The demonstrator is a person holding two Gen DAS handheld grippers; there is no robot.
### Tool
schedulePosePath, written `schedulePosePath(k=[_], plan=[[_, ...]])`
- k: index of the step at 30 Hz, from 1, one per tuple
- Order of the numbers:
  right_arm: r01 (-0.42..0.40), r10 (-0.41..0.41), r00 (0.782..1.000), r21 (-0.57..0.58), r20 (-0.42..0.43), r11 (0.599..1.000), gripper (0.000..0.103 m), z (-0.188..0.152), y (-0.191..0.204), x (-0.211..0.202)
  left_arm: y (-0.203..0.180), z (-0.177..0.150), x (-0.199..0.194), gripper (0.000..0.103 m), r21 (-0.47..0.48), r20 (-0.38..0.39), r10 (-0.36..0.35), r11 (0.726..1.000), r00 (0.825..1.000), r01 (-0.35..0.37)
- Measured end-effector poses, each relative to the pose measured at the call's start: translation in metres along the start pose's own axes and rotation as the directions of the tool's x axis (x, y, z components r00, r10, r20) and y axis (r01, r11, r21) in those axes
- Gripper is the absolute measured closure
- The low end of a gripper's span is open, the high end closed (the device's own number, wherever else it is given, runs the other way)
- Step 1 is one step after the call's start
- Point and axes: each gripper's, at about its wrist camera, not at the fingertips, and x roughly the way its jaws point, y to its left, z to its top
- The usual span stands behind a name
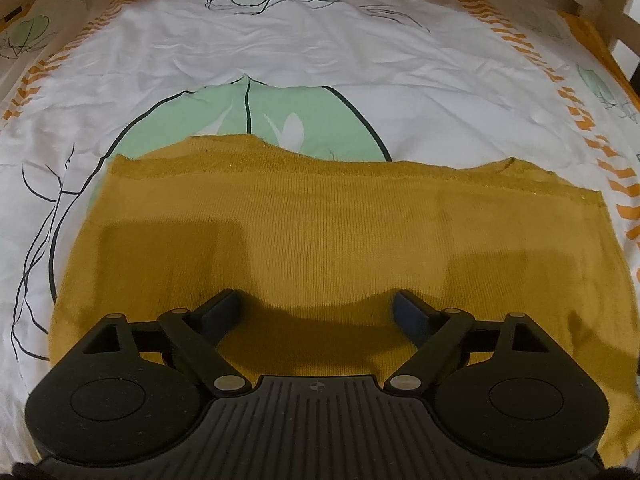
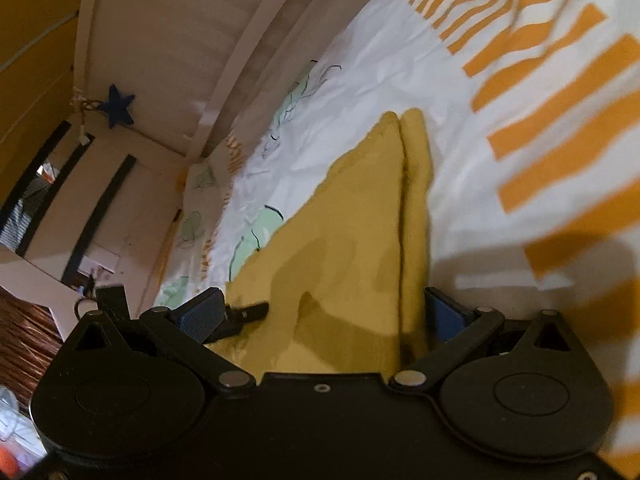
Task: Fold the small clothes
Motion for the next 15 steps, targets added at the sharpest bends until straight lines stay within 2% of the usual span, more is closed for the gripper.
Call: schedulePosePath(k=[8, 15], plan=[[-0.032, 0.030, 0.999, 0.061, 0.025, 0.998, 0.000, 0.009, -0.005, 0.009, 0.002, 0.004, -0.004, 0.019, -0.014, -0.010, -0.017, 1.000, 1.000, 0.017], [-0.033, 0.031, 0.999, 0.061, 0.023, 0.998, 0.001, 0.012, -0.006, 0.009, 0.003, -0.022, -0.032, 0.021, 0.015, -0.060, -0.116, 0.993, 0.991, 0.117]])
